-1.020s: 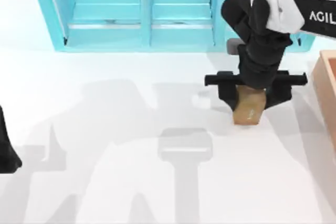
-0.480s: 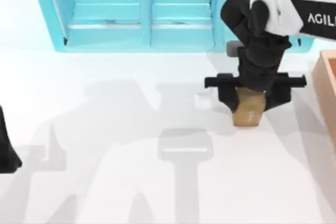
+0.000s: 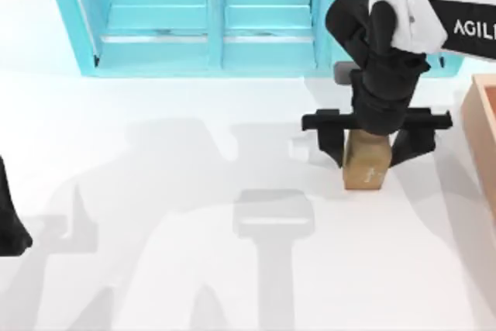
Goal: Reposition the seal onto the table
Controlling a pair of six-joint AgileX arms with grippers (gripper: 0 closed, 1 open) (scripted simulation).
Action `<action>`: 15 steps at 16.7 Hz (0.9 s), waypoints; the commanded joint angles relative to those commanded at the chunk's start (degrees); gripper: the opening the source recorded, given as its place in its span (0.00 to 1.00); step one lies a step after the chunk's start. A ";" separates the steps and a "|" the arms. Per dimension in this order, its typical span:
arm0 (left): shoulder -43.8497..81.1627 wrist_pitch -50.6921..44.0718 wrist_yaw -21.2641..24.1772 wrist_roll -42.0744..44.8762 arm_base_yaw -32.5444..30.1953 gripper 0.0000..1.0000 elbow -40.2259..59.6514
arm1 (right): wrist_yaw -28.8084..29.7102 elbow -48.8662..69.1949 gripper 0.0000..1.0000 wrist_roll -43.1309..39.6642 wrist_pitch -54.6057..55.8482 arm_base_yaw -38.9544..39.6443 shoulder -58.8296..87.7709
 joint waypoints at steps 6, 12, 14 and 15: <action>0.00 0.00 0.00 0.00 0.00 1.00 0.00 | 0.00 0.00 1.00 0.00 0.00 0.00 0.00; 0.00 0.00 0.00 0.00 0.00 1.00 0.00 | 0.03 0.90 1.00 -0.08 -0.89 0.11 0.09; 0.00 0.00 0.00 0.00 0.00 1.00 0.00 | 0.11 4.21 1.00 -0.37 -4.20 0.50 0.33; 0.00 0.00 0.00 0.00 0.00 1.00 0.00 | 0.13 6.77 1.00 -0.48 -6.76 0.64 0.45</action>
